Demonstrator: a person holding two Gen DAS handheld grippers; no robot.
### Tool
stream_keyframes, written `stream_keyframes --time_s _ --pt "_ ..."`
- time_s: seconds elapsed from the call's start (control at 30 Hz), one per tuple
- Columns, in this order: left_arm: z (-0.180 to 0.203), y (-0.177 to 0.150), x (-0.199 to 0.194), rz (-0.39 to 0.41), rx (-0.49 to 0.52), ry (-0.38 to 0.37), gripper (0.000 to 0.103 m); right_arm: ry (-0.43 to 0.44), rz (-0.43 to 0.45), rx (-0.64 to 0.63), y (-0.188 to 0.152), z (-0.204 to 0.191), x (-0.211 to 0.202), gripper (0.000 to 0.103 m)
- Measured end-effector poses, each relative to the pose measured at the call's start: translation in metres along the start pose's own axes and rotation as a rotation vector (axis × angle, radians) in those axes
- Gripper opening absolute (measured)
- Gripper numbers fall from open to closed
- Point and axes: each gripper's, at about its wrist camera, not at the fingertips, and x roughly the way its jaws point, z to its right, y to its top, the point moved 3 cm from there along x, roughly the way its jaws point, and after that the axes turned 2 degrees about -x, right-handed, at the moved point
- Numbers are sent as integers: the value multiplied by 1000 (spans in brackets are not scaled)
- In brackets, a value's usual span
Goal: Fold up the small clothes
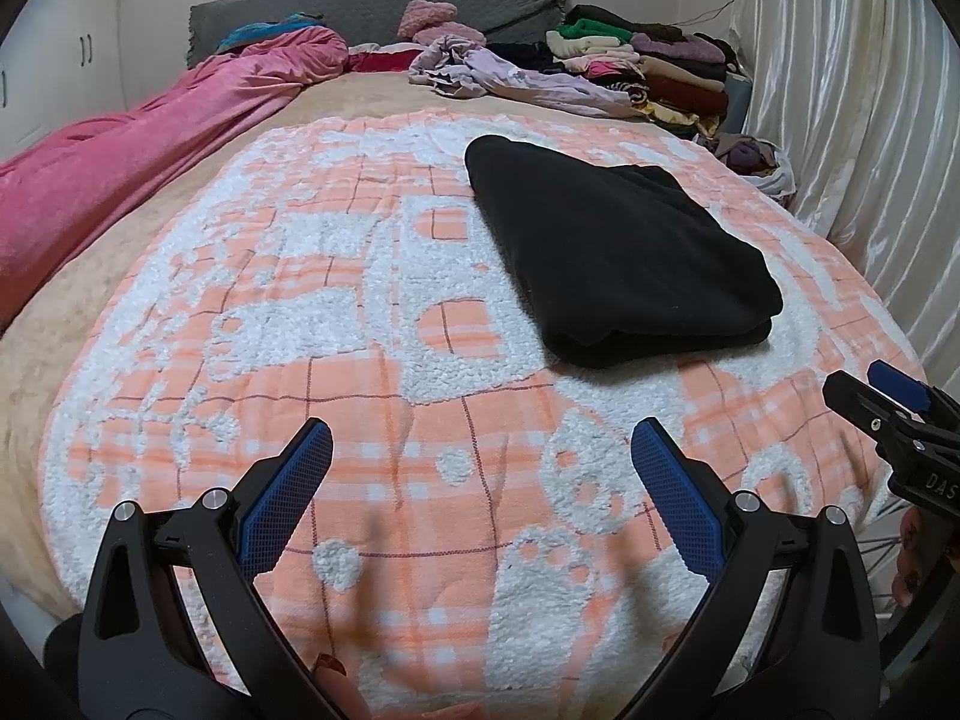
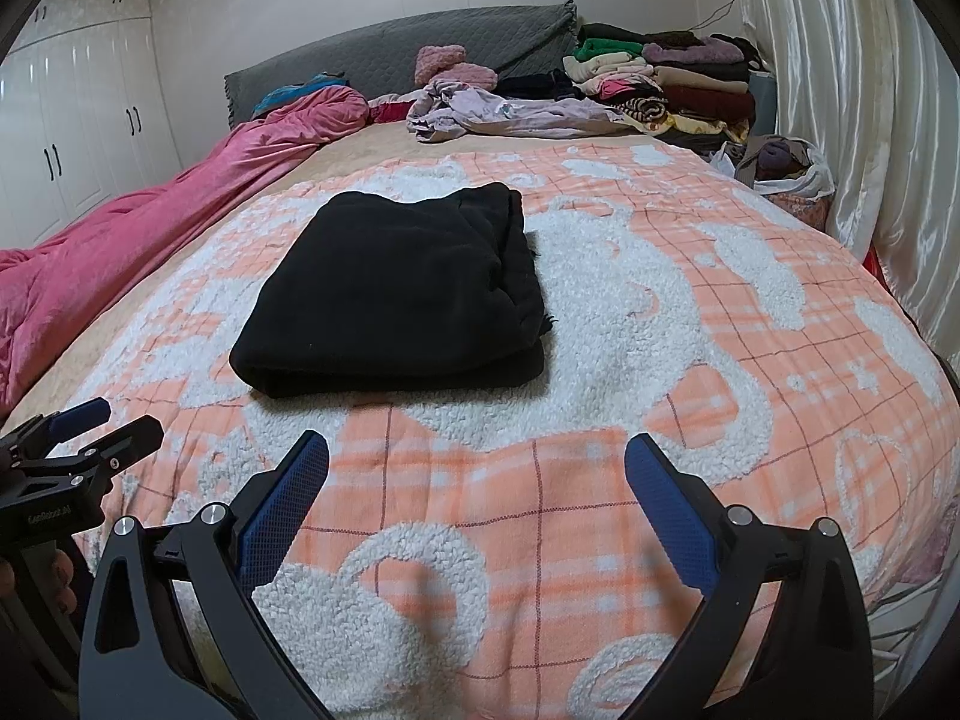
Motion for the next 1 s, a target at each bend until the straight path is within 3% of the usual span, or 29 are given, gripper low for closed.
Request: stream_keyframes --time_s 1.0 --pt "-2 0 0 -3 7 12 93 -20 -3 1 -5 4 -1 99"
